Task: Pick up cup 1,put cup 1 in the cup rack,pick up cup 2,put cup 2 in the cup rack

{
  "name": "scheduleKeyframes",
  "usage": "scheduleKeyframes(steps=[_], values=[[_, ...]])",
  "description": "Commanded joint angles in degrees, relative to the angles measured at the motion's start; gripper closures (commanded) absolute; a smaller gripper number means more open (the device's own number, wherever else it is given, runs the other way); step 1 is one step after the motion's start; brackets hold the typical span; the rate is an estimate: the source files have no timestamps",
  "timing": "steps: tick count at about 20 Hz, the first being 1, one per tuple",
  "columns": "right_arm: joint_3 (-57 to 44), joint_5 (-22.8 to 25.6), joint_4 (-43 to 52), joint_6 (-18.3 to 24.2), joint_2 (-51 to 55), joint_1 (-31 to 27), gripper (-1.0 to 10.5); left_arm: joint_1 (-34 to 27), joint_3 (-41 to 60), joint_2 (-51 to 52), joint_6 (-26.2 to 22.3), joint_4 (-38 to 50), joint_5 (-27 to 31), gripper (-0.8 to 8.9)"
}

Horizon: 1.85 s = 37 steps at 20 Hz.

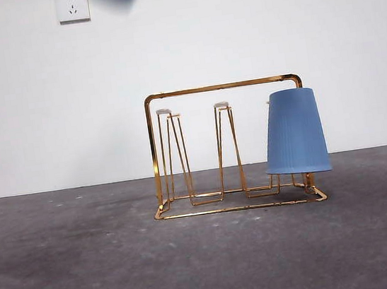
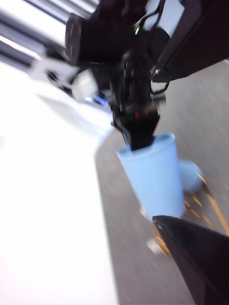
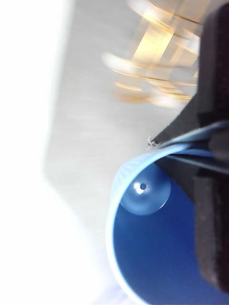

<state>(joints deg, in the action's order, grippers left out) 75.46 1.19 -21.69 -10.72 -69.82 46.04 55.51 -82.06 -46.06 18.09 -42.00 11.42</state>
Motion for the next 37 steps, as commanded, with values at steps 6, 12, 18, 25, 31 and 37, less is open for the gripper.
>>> scheduleKeyframes(steps=[6, 12, 18, 25, 31, 37], values=[[-0.07, 0.15, 11.19, 7.67, 22.91, 0.13, 9.6, -0.07, 0.22, -10.49, 5.99, 27.5, -18.49, 3.42], [-0.07, -3.26, 15.54, 9.53, 28.87, 0.13, 9.6, -0.07, 0.22, -17.53, 16.52, 46.99, -29.68, 3.42], [-0.07, -4.92, 17.38, 10.14, 29.94, 0.13, 9.6, -0.07, 0.22, -25.35, 30.67, 71.54, -38.6, 3.42], [-0.07, -6.34, 18.45, 10.1, 29.92, 0.13, 9.6, 0.22, 0.22, -31.02, 34.91, 78.09, -38.64, 3.42], [-0.07, -6.03, 17.42, 10.05, 28.89, 0.13, 9.6, 1.07, 0.22, -32.96, 35.3, 82.44, -37.94, 3.42], [-0.07, -6.1, 16.37, 10.08, 26.43, 0.13, 9.6, 1.51, 0.22, -33.07, 35.26, 83.71, -36.98, 3.43]])
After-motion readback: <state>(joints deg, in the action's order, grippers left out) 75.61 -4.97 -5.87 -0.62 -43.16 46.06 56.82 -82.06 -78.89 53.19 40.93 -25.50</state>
